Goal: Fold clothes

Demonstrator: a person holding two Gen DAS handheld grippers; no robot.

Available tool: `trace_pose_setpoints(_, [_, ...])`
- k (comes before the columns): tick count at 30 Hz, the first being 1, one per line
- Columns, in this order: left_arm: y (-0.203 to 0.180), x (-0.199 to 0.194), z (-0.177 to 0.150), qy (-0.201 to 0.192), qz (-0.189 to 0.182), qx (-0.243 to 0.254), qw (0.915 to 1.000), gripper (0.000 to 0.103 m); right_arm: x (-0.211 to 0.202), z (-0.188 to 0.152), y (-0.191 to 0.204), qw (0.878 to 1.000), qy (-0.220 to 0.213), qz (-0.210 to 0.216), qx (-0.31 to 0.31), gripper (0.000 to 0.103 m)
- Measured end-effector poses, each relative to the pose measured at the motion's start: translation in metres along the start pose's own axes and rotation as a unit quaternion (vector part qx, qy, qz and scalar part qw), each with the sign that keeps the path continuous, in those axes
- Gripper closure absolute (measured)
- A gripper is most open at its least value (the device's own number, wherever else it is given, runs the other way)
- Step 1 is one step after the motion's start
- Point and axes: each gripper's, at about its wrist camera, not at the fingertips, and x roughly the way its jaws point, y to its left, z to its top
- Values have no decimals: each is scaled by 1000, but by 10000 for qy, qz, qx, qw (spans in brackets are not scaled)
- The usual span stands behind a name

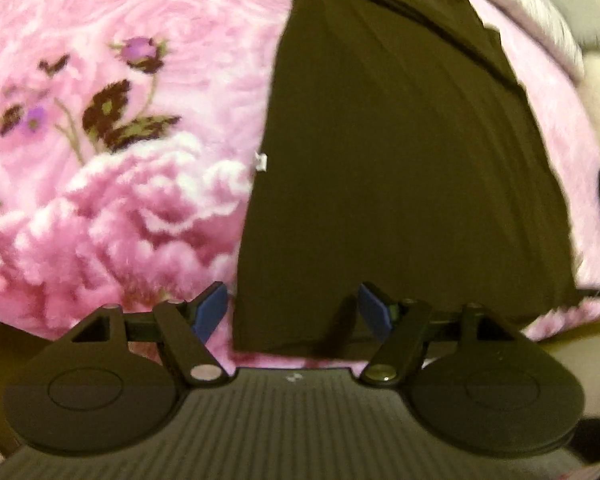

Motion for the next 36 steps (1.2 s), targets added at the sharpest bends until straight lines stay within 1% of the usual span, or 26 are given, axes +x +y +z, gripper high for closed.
trace_pose_setpoints(1, [6, 1, 4, 22, -142, -159, 9998, 30, 2, -1, -1, 10000, 32, 14, 7, 48])
trace_pose_setpoints(3, [17, 4, 12, 65, -425, -477, 9979, 28, 5, -2, -3, 9999, 96, 42, 21, 46])
trace_pose_setpoints(5, [22, 6, 15, 238, -578, -457, 9970, 28, 8, -4, -5, 9997, 121, 169, 121, 44])
trace_pose_setpoints(6, [24, 6, 17, 306, -624, -420, 9967, 31, 9, -4, -5, 9995, 109, 252, 174, 44])
trace_pose_setpoints(7, [26, 5, 19, 373, -668, -383, 9963, 43, 11, -5, -5, 9991, 89, 338, 227, 44])
trace_pose_setpoints(8, [28, 5, 21, 440, -713, -347, 9959, 51, 12, -6, -6, 9987, 59, 429, 286, 44])
trace_pose_setpoints(9, [31, 5, 21, 478, -715, -350, 9957, 66, 14, -6, -6, 9980, 26, 522, 347, 44])
trace_pose_setpoints(10, [34, 4, 21, 514, -714, -355, 9955, 76, 16, -7, -6, 9975, -20, 572, 408, 44])
trace_pose_setpoints(12, [34, 5, 19, 582, -826, -350, 9943, 85, 20, -9, -5, 9964, -118, 645, 529, 44])
trace_pose_setpoints(13, [33, 6, 18, 616, -884, -348, 9936, 87, 22, -9, -5, 9958, -167, 682, 590, 45])
trace_pose_setpoints(15, [29, 9, 17, 687, -1020, -327, 9919, 89, 20, -10, -8, 9934, -266, 762, 820, 51])
trace_pose_setpoints(16, [26, 11, 17, 724, -1100, -308, 9908, 89, 19, -10, -10, 9918, -316, 802, 942, 64])
trace_pose_setpoints(17, [23, 16, 19, 749, -1106, -299, 9906, 89, 18, -11, -12, 9901, -365, 842, 1064, 73])
trace_pose_setpoints(18, [22, 19, 20, 694, -1073, -406, 9910, 89, 17, -11, -14, 9882, -415, 882, 1186, 74])
trace_pose_setpoints(19, [21, 21, 20, 698, -1052, -427, 9911, 92, 16, -11, -15, 9860, -464, 921, 1307, 75])
trace_pose_setpoints(21, [22, 21, 20, 691, -1017, -412, 9916, 96, 13, -12, -19, 9812, -563, 1000, 1550, 80])
trace_pose_setpoints(22, [23, 19, 19, 683, -996, -383, 9919, 98, 13, -10, -20, 9801, -569, 977, 1631, 93])
trace_pose_setpoints(23, [22, 16, 18, 656, -962, -326, 9927, 98, 13, -8, -20, 9794, -561, 934, 1699, 94])
trace_pose_setpoints(26, [23, -1, 12, 616, -868, -113, 9943, 99, 14, 2, -13, 9823, -413, 728, 1676, 97])
trace_pose_setpoints(27, [9, 3, 20, 605, -884, -66, 9942, 100, 14, 5, -10, 9832, -360, 657, 1662, 98])
trace_pose_setpoints(28, [5, -4, 19, 588, -910, -21, 9941, 100, 11, 8, -10, 9847, -283, 635, 1600, 98])
trace_pose_setpoints(32, [0, -29, 10, 541, -977, -74, 9937, 100, -7, 16, -6, 9903, 20, 568, 1268, 99])
trace_pose_setpoints(33, [0, -35, 5, 537, -939, -130, 9940, 100, -11, 17, -4, 9910, 81, 562, 1210, 99])
trace_pose_setpoints(36, [-3, -53, -10, 566, -825, -268, 9946, 102, -32, 8, -4, 9903, 147, 635, 1224, 99])
